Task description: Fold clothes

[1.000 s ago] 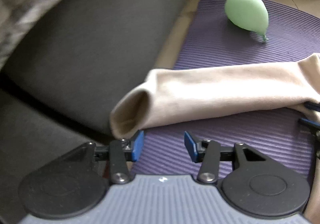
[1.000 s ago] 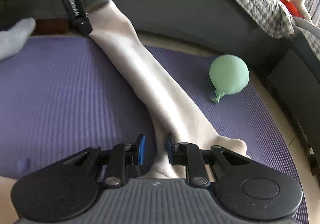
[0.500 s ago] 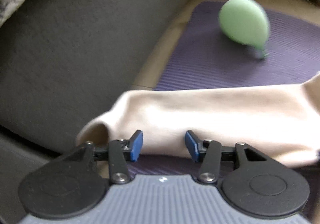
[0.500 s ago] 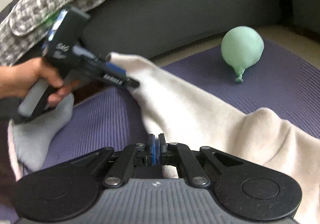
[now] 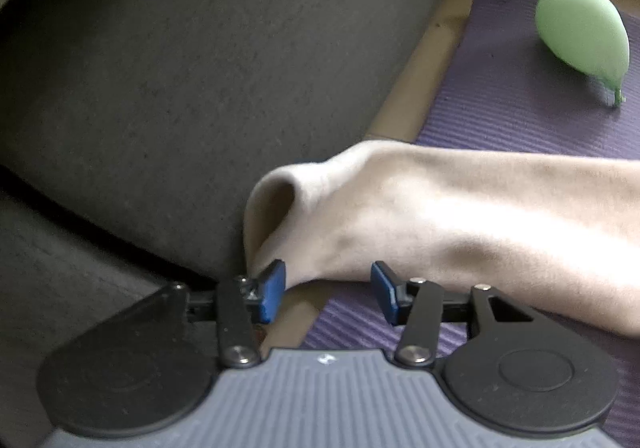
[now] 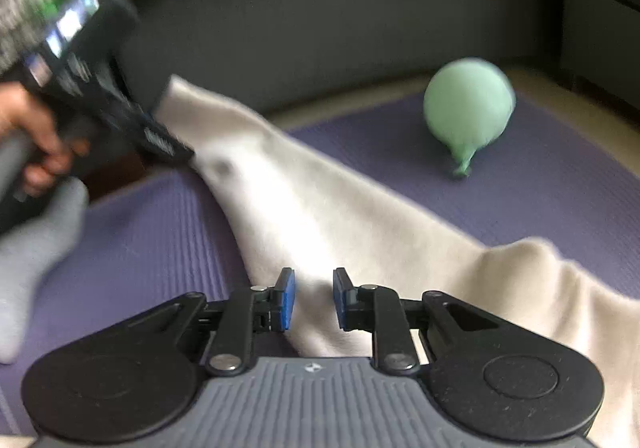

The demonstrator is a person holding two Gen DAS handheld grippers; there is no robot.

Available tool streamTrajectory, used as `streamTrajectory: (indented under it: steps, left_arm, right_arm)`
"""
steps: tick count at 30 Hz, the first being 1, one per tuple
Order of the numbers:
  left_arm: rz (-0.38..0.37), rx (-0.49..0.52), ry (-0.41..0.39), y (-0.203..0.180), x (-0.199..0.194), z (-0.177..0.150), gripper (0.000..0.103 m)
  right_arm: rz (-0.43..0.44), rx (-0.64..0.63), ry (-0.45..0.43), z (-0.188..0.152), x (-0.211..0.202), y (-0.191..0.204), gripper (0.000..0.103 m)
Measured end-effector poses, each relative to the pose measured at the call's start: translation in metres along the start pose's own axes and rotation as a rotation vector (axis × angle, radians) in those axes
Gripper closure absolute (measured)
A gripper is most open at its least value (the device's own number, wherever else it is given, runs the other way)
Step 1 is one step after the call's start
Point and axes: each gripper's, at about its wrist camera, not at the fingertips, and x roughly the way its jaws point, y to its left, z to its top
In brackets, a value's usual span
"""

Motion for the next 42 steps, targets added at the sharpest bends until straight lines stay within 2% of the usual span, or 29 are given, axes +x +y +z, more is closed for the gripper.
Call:
streamTrajectory:
  steps: [3,5,7,10,12,13,15,17,18,21,23,25,28,29,30,32,35,39,42]
  left_arm:
    - [-0.102,0.037,-0.070,-0.017,-0.014,0.003,0.050]
    - [-0.214,0.078,-0.126,-0.033,-0.028,0.002,0.050]
    - [-0.273,0.137,-0.143,-0.052,-0.035,-0.001,0.049]
    - [-0.181,0.213,-0.091,-0.074,-0.024,-0.005,0.048]
    - [-0.102,0.213,-0.088,-0.075,-0.014,-0.006,0.038]
    - [-0.064,0.209,-0.089,-0.074,-0.013,-0.005,0.036]
    - [-0.021,0.204,-0.078,-0.076,-0.016,0.000,0.039]
    - [0.005,0.198,-0.064,-0.079,-0.025,0.004,0.046]
    - [-0.005,0.194,-0.061,-0.081,-0.028,0.005,0.044]
    - [-0.138,0.171,-0.030,-0.091,-0.050,0.004,0.043]
    - [-0.195,0.166,-0.018,-0.101,-0.059,0.002,0.043]
    - [-0.267,0.189,-0.010,-0.119,-0.079,-0.013,0.041]
    - [-0.360,0.236,-0.008,-0.144,-0.110,-0.034,0.034]
    - [-0.384,0.248,-0.008,-0.151,-0.120,-0.041,0.027]
    - [-0.399,0.254,-0.007,-0.155,-0.128,-0.046,0.020]
    - [-0.444,0.259,-0.012,-0.170,-0.147,-0.062,0.013]
    - [-0.482,0.272,-0.001,-0.185,-0.160,-0.081,0.003]
    - [-0.506,0.284,0.045,-0.202,-0.172,-0.100,0.001]
    - [-0.501,0.251,0.089,-0.216,-0.180,-0.112,0.000]
  right_arm:
    - [-0.001,0.023,-0.029,0.005,0.004,0.012,0.082]
    - [0.029,0.078,-0.061,0.011,-0.008,0.012,0.082]
    - [0.000,0.086,-0.078,0.011,-0.024,0.007,0.080]
    - [-0.088,0.101,-0.045,0.005,-0.060,-0.004,0.077]
    - [-0.157,0.112,-0.034,-0.003,-0.092,-0.010,0.067]
    - [-0.180,0.117,-0.030,-0.006,-0.103,-0.012,0.065]
    - [-0.227,0.146,-0.024,-0.014,-0.131,-0.019,0.058]
    - [-0.287,0.211,-0.022,-0.027,-0.166,-0.029,0.054]
    - [-0.323,0.267,-0.018,-0.038,-0.192,-0.034,0.053]
    - [-0.393,0.370,0.000,-0.065,-0.236,-0.040,0.048]
    - [-0.431,0.411,0.009,-0.080,-0.255,-0.039,0.045]
    - [-0.490,0.479,0.022,-0.107,-0.282,-0.032,0.043]
    - [-0.520,0.560,0.043,-0.136,-0.300,-0.023,0.040]
    - [-0.527,0.585,0.048,-0.144,-0.303,-0.019,0.039]
    - [-0.535,0.610,0.051,-0.150,-0.306,-0.015,0.037]
    - [-0.553,0.666,0.047,-0.167,-0.312,-0.008,0.034]
    - [-0.568,0.716,0.037,-0.184,-0.314,-0.002,0.024]
    - [-0.594,0.758,0.059,-0.201,-0.312,0.000,0.023]
    - [-0.610,0.778,0.046,-0.212,-0.309,-0.003,0.021]
